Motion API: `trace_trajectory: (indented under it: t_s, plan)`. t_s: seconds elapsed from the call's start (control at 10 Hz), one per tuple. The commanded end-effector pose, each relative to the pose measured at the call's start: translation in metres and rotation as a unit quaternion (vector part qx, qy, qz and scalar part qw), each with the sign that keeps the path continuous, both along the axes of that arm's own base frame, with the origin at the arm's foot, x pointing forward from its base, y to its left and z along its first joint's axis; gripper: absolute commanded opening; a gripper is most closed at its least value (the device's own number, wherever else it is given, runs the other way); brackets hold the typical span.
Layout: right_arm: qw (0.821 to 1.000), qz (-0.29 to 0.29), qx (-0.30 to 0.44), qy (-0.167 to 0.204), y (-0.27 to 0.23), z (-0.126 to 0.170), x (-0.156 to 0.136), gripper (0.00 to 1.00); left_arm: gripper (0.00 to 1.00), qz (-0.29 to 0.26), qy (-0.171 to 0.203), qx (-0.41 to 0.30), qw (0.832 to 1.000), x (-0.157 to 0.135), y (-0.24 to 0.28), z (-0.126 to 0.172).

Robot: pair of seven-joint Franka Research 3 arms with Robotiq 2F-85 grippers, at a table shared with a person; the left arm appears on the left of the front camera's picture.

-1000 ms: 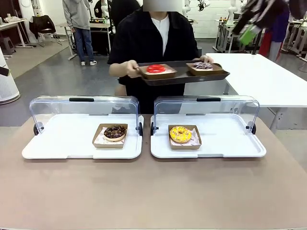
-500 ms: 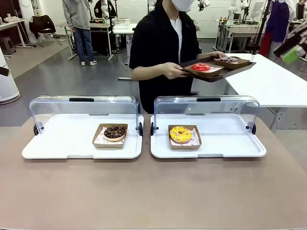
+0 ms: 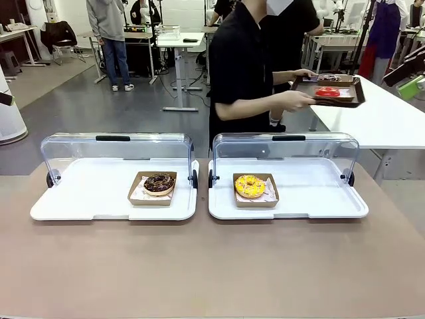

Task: Provide the desired donut to the person.
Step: Place the picked Paper togo box onto the Handle tray extended by the person.

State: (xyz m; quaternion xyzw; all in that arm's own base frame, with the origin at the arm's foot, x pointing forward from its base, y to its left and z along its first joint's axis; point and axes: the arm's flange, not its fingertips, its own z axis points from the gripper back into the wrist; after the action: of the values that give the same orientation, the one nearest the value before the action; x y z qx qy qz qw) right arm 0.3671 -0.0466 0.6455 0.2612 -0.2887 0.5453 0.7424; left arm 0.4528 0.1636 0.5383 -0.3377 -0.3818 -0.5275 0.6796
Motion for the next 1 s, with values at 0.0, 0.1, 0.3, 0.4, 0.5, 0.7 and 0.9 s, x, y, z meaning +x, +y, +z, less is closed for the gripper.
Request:
trace_trajectory:
  t_s: [0.0, 0.1, 0.3, 0.4, 0.5, 0.7, 0.9]
  plan:
    - [1.000, -0.003, 0.000, -0.004, -0.001, 0.001, 0.000, 1.00, 1.00, 0.003, -0.002, -0.002, 1.000, 0.000, 0.000, 0.001]
    - [0.998, 0.030, 0.055, -0.001, -0.015, 0.002, 0.019, 1.00, 1.00, 0.003, -0.002, -0.002, 1.000, 0.000, 0.000, 0.001]
    - [0.993, 0.084, 0.080, -0.022, -0.046, -0.021, 0.054, 1.00, 1.00, 0.003, -0.002, -0.002, 1.000, 0.000, 0.000, 0.001]
    - [0.990, 0.087, 0.110, -0.030, -0.066, -0.033, 0.073, 1.00, 1.00, 0.003, -0.002, -0.002, 1.000, 0.000, 0.000, 0.001]
    - [0.986, 0.099, 0.131, -0.033, -0.080, -0.046, 0.085, 1.00, 1.00, 0.003, -0.002, -0.002, 1.000, 0.000, 0.000, 0.001]
    - [0.986, 0.084, 0.139, -0.041, -0.100, -0.071, 0.097, 1.00, 1.00, 0.003, -0.002, -0.002, 1.000, 0.000, 0.000, 0.001]
    - [0.986, 0.069, 0.150, -0.015, -0.110, -0.091, 0.102, 1.00, 1.00, 0.003, -0.002, -0.002, 1.000, 0.000, 0.000, 0.001]
